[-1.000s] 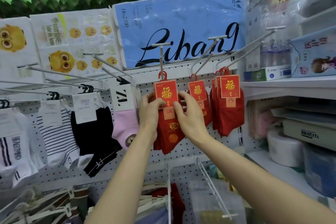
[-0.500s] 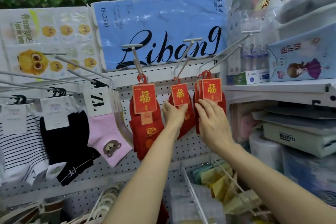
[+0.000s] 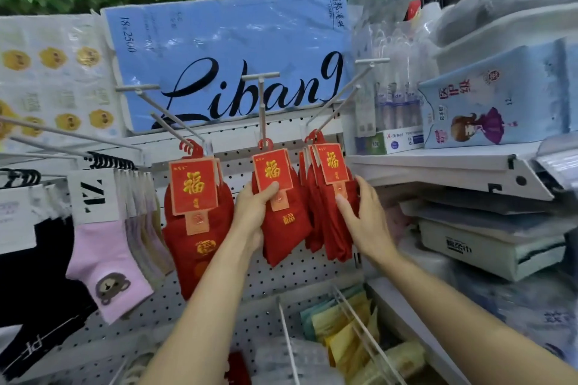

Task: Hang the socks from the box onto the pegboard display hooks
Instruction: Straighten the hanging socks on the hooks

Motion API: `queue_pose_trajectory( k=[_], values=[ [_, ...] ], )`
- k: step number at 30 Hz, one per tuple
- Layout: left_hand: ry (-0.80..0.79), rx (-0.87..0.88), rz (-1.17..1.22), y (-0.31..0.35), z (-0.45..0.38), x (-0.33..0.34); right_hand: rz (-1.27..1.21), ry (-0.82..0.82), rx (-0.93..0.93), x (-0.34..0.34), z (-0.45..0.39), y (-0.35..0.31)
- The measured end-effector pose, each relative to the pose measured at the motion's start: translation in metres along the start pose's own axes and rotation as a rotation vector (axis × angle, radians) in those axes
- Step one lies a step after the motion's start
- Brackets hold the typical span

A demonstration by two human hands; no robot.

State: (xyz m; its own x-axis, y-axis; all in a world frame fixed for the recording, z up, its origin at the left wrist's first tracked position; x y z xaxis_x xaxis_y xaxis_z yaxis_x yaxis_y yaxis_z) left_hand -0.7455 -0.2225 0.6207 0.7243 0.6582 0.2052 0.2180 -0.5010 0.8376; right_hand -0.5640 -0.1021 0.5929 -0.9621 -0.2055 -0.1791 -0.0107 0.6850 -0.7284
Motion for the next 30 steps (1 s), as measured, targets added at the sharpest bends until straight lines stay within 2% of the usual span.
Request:
queue_pose_trajectory(
  k=[4,8,18,23,30],
  values=[
    [-0.09,0.018,-0.03,0.018,0.012,-0.001,-0.397,-0.185,0.227,0.01,-0.016,0.015],
    [-0.096,0.013,-0.03,0.025,0.019,-0.004,-0.427,-0.299,0.3,0.026,-0.038,0.034],
    [-0.108,0.03,-0.046,0.029,0.025,-0.009,-0.711,-0.592,0.425,0.061,-0.057,0.026],
    [-0.117,0.039,-0.076,0.033,0.027,-0.01,-0.764,-0.623,0.37,0.057,-0.05,0.01],
    [-0.13,0.084,-0.089,0.045,0.042,-0.008,-0.741,-0.567,0.261,0.024,-0.036,-0.009]
  ],
)
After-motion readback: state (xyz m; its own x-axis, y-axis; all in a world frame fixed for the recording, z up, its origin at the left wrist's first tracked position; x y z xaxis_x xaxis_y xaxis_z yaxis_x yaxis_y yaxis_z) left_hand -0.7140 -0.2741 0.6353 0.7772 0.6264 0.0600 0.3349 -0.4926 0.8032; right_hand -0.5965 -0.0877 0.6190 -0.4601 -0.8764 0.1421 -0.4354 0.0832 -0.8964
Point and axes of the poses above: each hand's wrist, its own z-axis away from the middle knuckle, its own x-axis out of the palm, y = z × x, the point moved 8 cm from there along -z, towards the middle knuckle, and after that the axes turned 8 degrees about x, right-handed, at the moved point
